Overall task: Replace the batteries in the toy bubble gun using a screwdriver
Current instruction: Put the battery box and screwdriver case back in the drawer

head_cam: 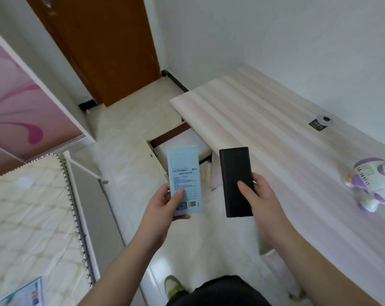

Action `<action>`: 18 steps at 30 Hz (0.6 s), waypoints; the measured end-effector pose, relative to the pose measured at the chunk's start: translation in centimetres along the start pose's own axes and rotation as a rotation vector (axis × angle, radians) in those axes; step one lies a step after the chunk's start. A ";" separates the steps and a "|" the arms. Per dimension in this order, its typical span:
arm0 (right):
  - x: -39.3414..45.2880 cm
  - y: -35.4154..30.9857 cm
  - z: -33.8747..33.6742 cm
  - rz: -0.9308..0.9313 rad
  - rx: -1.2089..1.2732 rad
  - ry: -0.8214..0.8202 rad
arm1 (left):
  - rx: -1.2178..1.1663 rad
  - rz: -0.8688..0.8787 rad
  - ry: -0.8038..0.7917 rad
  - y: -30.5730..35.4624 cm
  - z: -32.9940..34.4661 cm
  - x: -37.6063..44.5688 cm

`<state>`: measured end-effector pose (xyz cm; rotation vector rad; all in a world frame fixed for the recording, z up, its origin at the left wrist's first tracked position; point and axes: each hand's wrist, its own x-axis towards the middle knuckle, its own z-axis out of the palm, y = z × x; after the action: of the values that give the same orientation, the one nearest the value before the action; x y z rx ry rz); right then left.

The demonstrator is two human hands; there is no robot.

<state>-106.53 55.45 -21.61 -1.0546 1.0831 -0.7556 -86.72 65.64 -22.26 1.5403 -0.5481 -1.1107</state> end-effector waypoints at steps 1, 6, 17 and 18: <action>-0.1 -0.1 1.9 -0.004 -0.008 -0.024 | -0.010 0.007 0.022 0.1 -1.8 -0.1; -0.6 -0.2 11.5 -0.034 -0.034 -0.131 | -0.042 0.063 0.122 0.6 -10.8 -1.2; -0.1 0.3 27.3 -0.040 -0.047 -0.309 | -0.148 0.112 0.316 2.8 -24.9 -2.8; 0.2 0.4 28.2 -0.042 -0.064 -0.321 | -0.147 0.117 0.326 2.9 -25.6 -2.7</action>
<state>-79.74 63.85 -19.08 -1.2101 0.8158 -0.5634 -65.14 79.83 -19.74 1.5021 -0.3219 -0.7729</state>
